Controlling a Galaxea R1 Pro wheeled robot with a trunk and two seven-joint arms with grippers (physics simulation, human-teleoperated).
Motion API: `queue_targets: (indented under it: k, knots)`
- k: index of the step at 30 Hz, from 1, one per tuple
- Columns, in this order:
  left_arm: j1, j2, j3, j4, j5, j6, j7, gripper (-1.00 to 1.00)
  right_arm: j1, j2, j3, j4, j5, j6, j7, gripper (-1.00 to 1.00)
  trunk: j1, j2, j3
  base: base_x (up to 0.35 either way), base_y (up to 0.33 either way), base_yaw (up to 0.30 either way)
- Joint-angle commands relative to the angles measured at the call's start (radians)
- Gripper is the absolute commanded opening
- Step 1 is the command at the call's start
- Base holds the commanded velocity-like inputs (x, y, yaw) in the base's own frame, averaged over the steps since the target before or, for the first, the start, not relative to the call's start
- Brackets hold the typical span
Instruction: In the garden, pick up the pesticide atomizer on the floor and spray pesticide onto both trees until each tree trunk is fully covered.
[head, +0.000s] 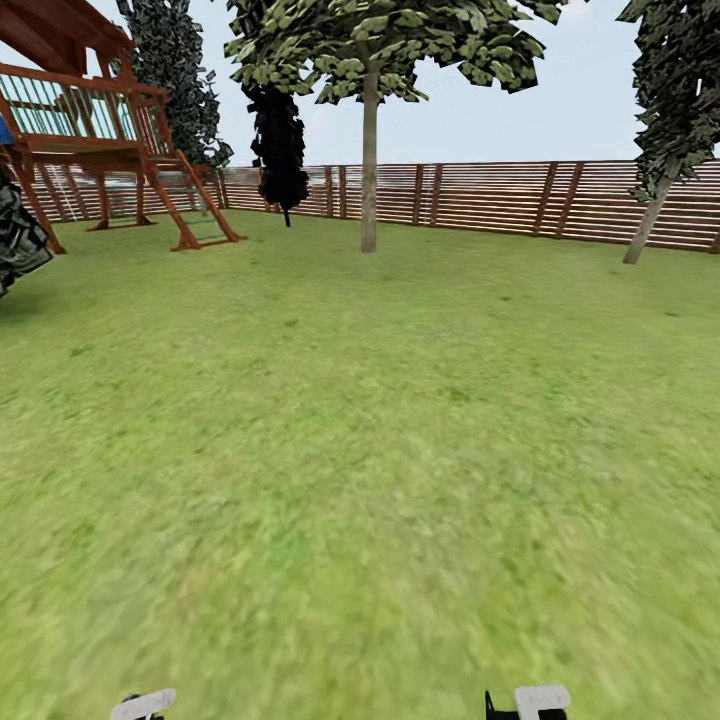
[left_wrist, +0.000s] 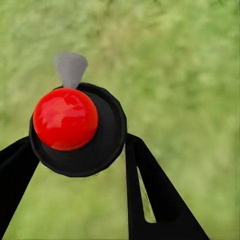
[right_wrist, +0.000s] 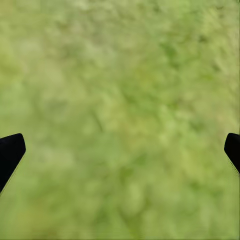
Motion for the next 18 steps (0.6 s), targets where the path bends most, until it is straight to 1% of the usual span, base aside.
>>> queue_targets:
  k: [1, 18]
  knots:
    - [-0.001, 0.0, 0.008, 0.001, -0.01, -0.004, 0.0, -1.0, -0.001, 0.0, -0.005, 0.001, 0.011, -0.002, -0.006, 1.0, 0.0, 0.0, -0.001, 0.339, 0.0, 0.0]
    - [-0.001, 0.0, 0.008, 0.001, -0.01, -0.004, 0.0, -1.0, -0.001, 0.0, -0.005, 0.001, 0.011, -0.002, -0.006, 1.0, 0.0, 0.0, -0.001, 0.339, 0.0, 0.0]
